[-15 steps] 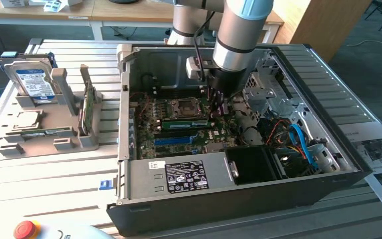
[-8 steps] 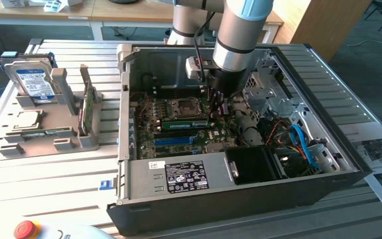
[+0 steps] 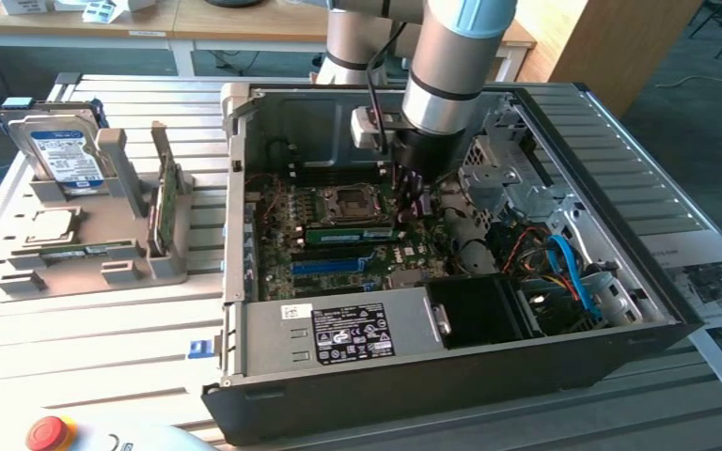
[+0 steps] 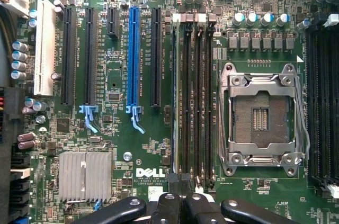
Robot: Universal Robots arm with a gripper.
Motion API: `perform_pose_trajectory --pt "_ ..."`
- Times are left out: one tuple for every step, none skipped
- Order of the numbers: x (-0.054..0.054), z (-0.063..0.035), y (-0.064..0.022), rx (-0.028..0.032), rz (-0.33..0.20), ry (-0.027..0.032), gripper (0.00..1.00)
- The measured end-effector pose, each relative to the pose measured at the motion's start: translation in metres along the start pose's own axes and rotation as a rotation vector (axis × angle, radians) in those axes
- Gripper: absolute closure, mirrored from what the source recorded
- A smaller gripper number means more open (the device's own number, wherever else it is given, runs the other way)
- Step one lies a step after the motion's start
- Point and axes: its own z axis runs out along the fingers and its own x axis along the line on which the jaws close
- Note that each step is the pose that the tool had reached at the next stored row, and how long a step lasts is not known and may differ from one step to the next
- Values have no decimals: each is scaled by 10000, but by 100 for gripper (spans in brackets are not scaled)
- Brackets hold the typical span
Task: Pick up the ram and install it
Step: 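Press down the ram until it locks into place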
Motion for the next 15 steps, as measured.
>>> perform_pose_trajectory --pt "0 -11 0 -5 -2 2 90" --pt "1 -24 0 -10 -2 3 90" --pt "1 -38 1 -15 -2 5 90" --pt "2 -52 1 -20 -2 6 90" --pt "2 -65 2 -26 -2 9 90" --pt "2 -77 2 -31 -2 10 90" --pt "3 -88 2 -35 -2 10 90" --pt "3 -99 3 -40 -2 12 90" --pt "3 -109 3 -45 -2 13 90" --pt "3 -119 3 -49 -2 15 90" --pt "4 -127 3 -53 -3 17 90" --pt "4 -135 4 -58 -2 17 90" --pt "4 -141 4 -62 -2 19 90" --pt "4 -142 4 -61 -3 17 90" --pt "4 -142 4 -62 -2 17 90"
